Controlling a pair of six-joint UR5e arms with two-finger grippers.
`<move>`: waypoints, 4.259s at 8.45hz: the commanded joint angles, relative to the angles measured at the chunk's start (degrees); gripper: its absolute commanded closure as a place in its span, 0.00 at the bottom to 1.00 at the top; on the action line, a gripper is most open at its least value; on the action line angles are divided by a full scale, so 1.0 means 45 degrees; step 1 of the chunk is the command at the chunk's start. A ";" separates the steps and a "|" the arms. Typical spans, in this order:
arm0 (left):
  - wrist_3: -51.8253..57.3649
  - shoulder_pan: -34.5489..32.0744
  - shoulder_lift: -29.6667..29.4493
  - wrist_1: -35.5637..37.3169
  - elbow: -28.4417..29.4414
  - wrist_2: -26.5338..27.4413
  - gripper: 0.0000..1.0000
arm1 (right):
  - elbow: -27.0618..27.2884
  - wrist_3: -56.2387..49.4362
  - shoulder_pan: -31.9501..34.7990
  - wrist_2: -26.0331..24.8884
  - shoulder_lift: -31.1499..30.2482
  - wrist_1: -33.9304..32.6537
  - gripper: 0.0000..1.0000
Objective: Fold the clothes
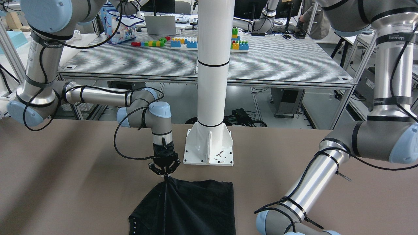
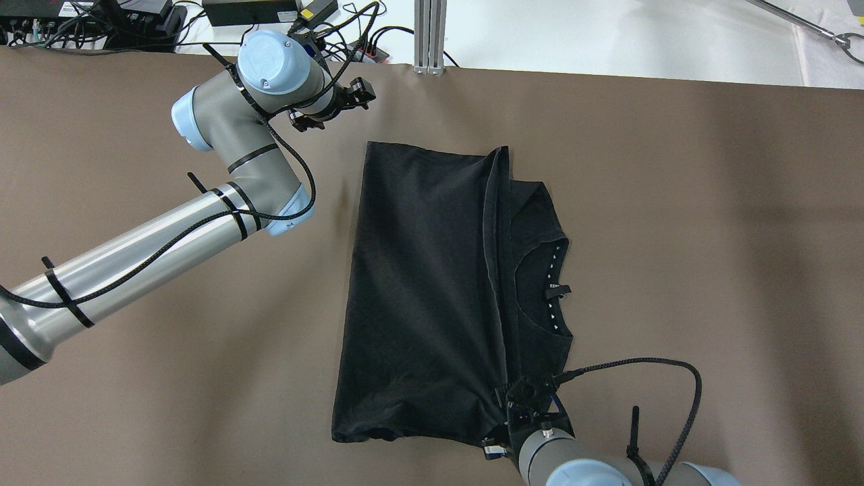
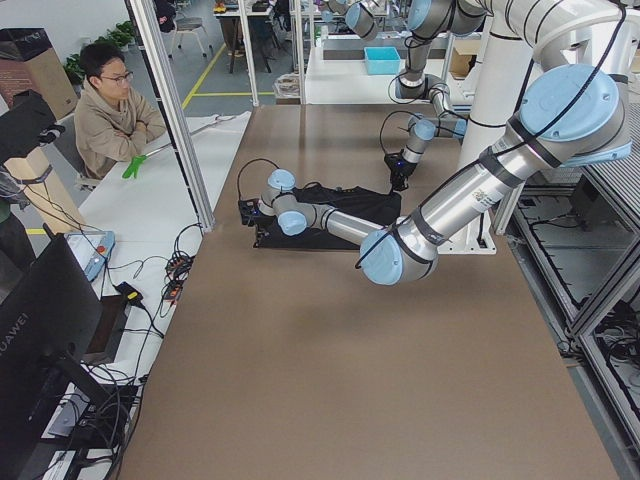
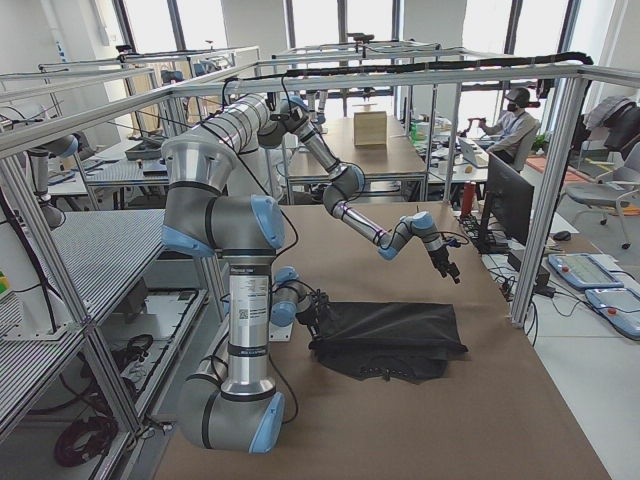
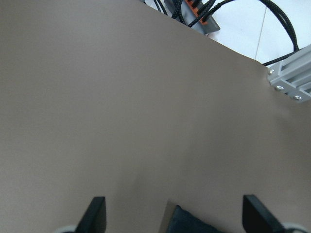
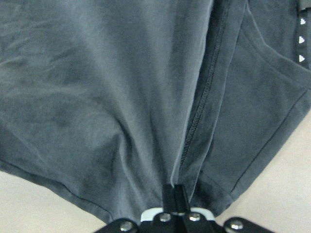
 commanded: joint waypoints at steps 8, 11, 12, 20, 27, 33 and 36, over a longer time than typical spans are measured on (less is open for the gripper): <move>-0.0024 -0.0004 0.0019 0.0020 -0.0064 0.0006 0.00 | -0.3043 -0.1822 0.3202 0.0905 0.2059 0.0171 0.05; -0.0024 -0.0004 0.0019 0.0020 -0.0064 0.0006 0.00 | -0.4023 -0.1668 0.3163 0.0885 0.2176 0.1479 0.05; -0.0140 0.0034 0.0077 0.0001 -0.0064 0.0026 0.00 | -0.4158 -0.1668 0.3124 0.0885 0.2254 0.1480 0.05; -0.0278 0.0230 0.0039 0.0000 -0.0064 0.0221 0.00 | -0.4492 -0.1863 0.3319 0.1139 0.2530 0.1539 0.05; -0.0337 0.0308 0.0058 0.0000 -0.0181 0.0318 0.00 | -0.3987 -0.2974 0.4254 0.2622 0.0737 0.3099 0.05; -0.0356 0.0328 0.0039 0.0001 -0.0181 0.0397 0.00 | -0.3165 -0.4460 0.5563 0.3656 -0.1356 0.3606 0.05; -0.0530 0.0328 0.0039 0.0001 -0.0200 0.0591 0.00 | -0.3533 -0.3975 0.5702 0.4401 0.1988 0.0420 0.05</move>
